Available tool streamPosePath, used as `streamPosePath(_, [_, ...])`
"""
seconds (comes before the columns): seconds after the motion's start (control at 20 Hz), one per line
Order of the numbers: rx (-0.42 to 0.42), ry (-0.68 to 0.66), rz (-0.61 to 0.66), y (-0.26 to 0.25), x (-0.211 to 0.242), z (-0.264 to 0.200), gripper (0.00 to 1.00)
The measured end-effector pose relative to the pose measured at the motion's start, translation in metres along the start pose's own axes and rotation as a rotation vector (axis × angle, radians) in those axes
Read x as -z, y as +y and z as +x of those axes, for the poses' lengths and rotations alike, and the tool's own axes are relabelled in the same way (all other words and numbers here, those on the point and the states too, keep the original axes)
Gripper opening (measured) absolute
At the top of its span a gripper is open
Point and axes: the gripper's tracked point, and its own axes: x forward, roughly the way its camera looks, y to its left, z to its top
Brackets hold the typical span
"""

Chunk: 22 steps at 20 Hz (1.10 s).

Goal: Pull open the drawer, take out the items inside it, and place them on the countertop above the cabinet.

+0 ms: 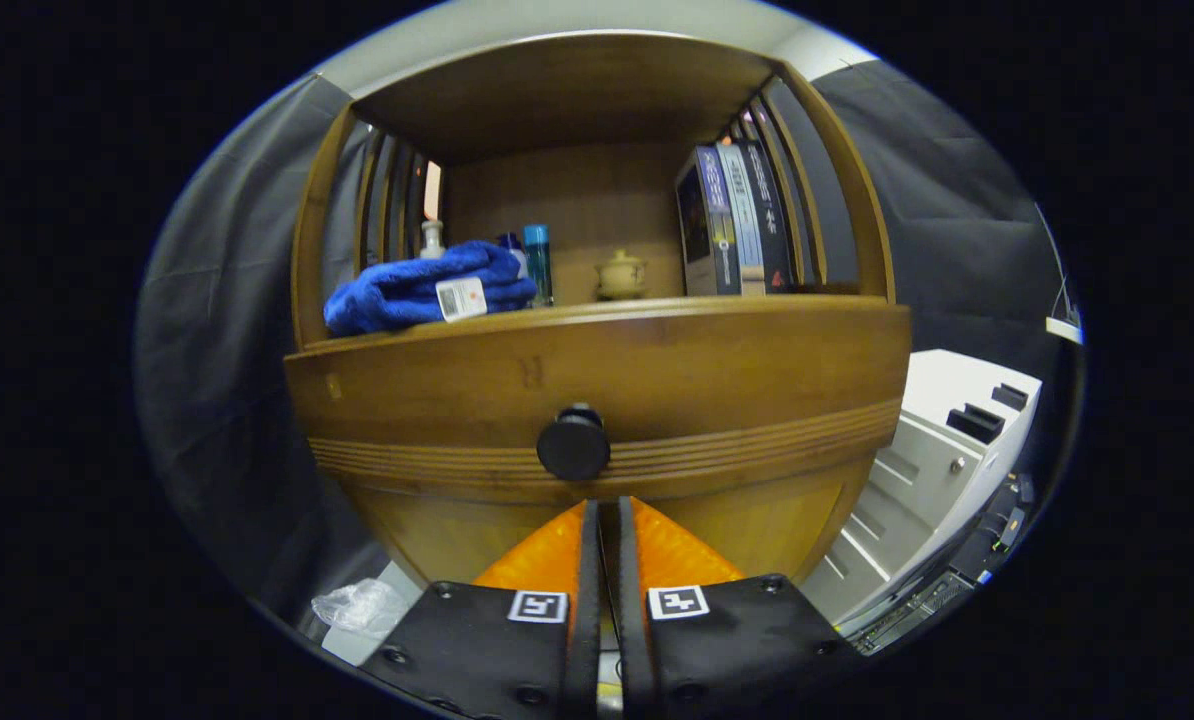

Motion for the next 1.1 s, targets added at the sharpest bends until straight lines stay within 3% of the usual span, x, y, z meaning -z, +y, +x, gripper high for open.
streamPosePath(0.25, [-0.036,0.001,0.008,0.013,-0.007,0.013,0.48])
streamPosePath(0.5, [-0.002,0.012,0.051,0.008,-0.017,0.045,0.82])
streamPosePath(0.6, [-0.009,0.024,0.095,0.01,-0.016,0.057,0.82])
streamPosePath(1.0, [-0.023,0.035,0.074,0.012,-0.012,0.058,0.42])
streamPosePath(1.1, [-0.028,0.051,0.074,0.012,-0.011,0.055,0.42])
